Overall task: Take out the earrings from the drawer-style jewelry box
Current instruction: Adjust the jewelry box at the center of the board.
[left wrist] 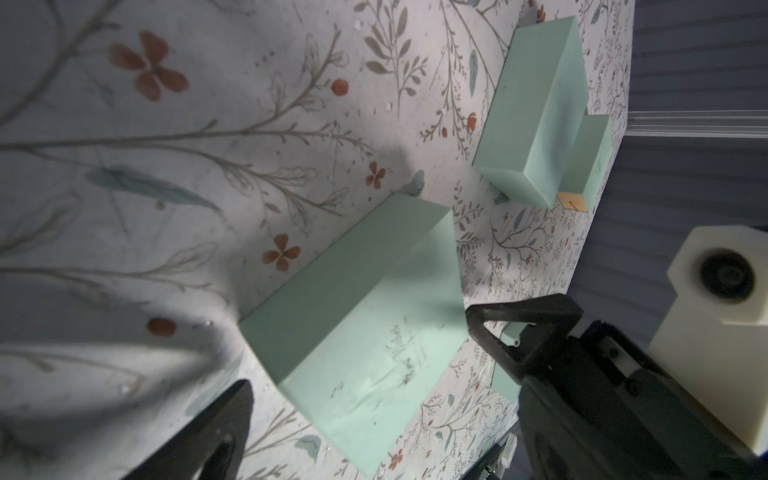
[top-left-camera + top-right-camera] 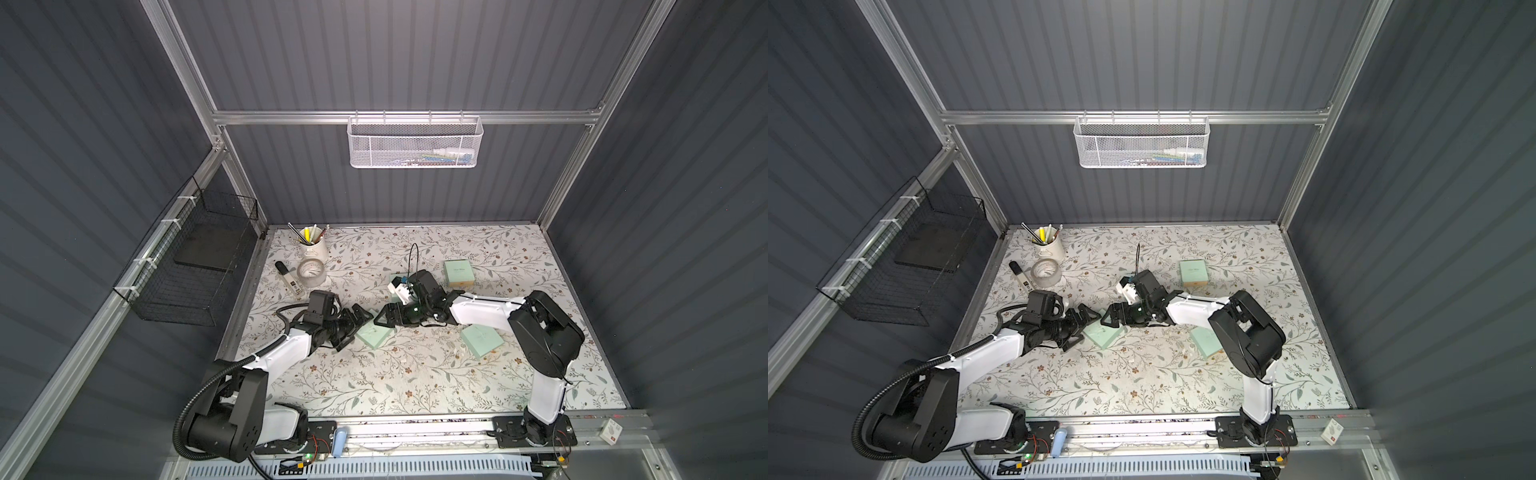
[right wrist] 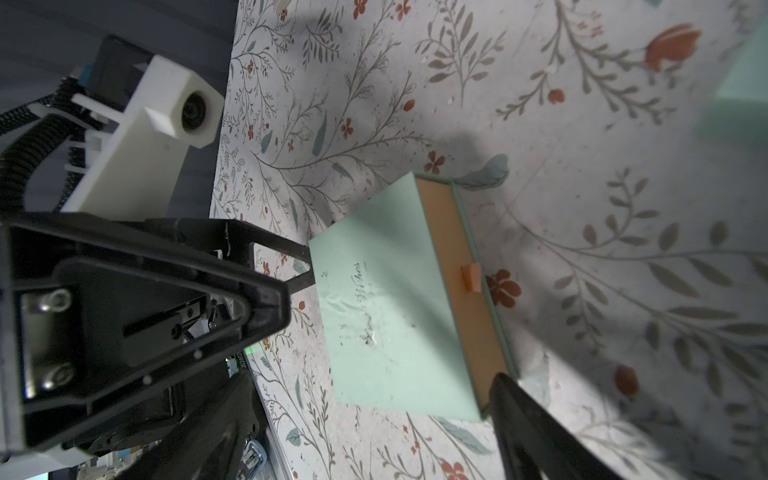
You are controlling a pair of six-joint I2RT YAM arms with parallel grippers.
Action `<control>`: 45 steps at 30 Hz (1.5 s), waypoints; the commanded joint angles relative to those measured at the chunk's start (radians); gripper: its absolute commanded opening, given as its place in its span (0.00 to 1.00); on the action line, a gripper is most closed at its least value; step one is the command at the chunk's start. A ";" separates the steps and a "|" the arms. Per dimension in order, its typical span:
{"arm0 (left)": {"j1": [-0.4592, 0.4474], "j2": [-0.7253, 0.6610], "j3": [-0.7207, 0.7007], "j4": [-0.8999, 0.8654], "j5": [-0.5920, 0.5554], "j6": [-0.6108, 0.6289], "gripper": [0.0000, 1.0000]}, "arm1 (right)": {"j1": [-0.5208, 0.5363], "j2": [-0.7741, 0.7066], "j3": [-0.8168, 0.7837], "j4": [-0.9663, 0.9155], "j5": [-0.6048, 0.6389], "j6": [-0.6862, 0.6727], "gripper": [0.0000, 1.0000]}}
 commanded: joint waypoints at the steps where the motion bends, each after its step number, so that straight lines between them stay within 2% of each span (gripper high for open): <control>1: 0.006 0.033 -0.009 0.072 0.053 0.009 1.00 | 0.010 0.005 -0.037 0.055 -0.036 0.020 0.89; 8: -0.011 0.089 0.014 0.112 0.106 0.046 1.00 | 0.015 -0.039 -0.127 0.124 -0.034 0.056 0.89; 13: -0.084 0.158 0.033 0.168 0.113 0.026 1.00 | 0.016 -0.097 -0.217 0.168 -0.004 0.094 0.89; 19: -0.170 0.225 0.067 0.222 0.076 -0.003 1.00 | 0.019 -0.185 -0.346 0.198 0.083 0.151 0.89; 26: -0.182 0.257 0.090 0.245 0.084 -0.011 1.00 | 0.008 -0.304 -0.483 0.202 0.199 0.221 0.90; 31: -0.182 0.198 0.089 0.152 0.001 0.025 1.00 | -0.006 -0.394 -0.539 0.175 0.210 0.239 0.89; 34: -0.178 0.125 0.118 0.029 -0.063 0.090 1.00 | -0.018 -0.460 -0.564 0.136 0.241 0.244 0.83; 37: -0.178 0.042 0.139 -0.040 -0.072 0.170 1.00 | -0.048 -0.499 -0.580 0.122 0.240 0.252 0.69; 40: -0.179 0.013 0.156 -0.046 0.034 0.245 1.00 | -0.061 -0.494 -0.564 0.118 0.235 0.243 0.58; 45: -0.196 0.049 0.146 0.035 0.230 0.264 1.00 | -0.065 -0.410 -0.511 0.136 0.196 0.241 0.43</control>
